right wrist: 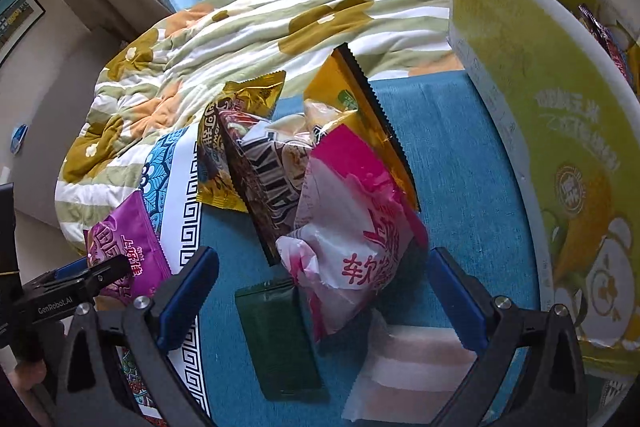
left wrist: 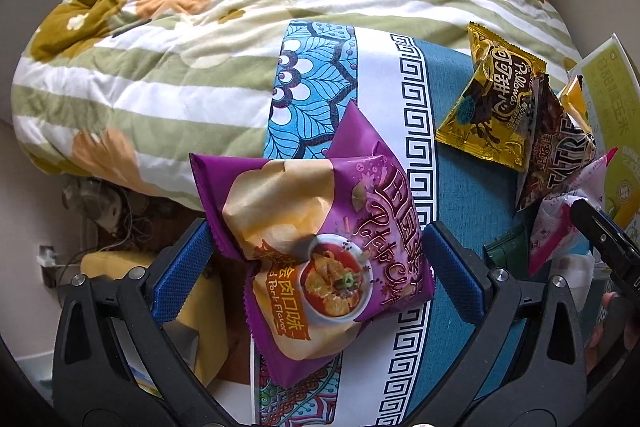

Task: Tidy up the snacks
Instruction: 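Grasp the purple chip bag with left tool while right tool grasps pink-white bag, then carry both bags over the box and release them from both tools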

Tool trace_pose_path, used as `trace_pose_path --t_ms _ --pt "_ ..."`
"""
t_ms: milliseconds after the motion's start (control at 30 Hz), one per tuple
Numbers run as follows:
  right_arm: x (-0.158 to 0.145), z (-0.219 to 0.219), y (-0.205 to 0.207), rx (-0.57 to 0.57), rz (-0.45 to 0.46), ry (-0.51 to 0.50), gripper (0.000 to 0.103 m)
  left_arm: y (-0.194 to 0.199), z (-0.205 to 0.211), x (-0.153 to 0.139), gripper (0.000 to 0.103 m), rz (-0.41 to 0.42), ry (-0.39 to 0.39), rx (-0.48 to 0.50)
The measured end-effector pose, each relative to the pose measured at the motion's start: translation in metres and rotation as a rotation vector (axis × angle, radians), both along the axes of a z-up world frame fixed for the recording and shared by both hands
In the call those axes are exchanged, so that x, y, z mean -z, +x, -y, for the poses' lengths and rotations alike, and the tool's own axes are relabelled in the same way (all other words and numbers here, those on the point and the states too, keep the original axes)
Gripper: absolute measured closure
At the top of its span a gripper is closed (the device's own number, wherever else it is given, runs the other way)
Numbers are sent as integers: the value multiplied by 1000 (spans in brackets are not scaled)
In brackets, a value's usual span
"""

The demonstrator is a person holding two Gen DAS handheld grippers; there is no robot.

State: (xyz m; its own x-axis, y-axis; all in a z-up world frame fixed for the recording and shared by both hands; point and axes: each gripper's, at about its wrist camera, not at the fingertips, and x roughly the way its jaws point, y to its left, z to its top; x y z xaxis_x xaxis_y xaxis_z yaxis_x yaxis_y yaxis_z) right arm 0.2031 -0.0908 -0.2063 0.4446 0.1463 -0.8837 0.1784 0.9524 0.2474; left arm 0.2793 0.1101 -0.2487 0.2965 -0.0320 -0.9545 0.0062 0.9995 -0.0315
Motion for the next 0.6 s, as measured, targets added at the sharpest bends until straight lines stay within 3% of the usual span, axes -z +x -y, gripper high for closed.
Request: trace_pose_path --t_ms 433,533,600 --pt "24 7 1 92 -23 0 0 2 18 0 17 35 68 89" --pt "25 8 1 89 -17 0 0 0 18 -3 24 48 71 100" --pt "26 9 1 82 -15 -3 9 -1 19 -4 28 52 75 110"
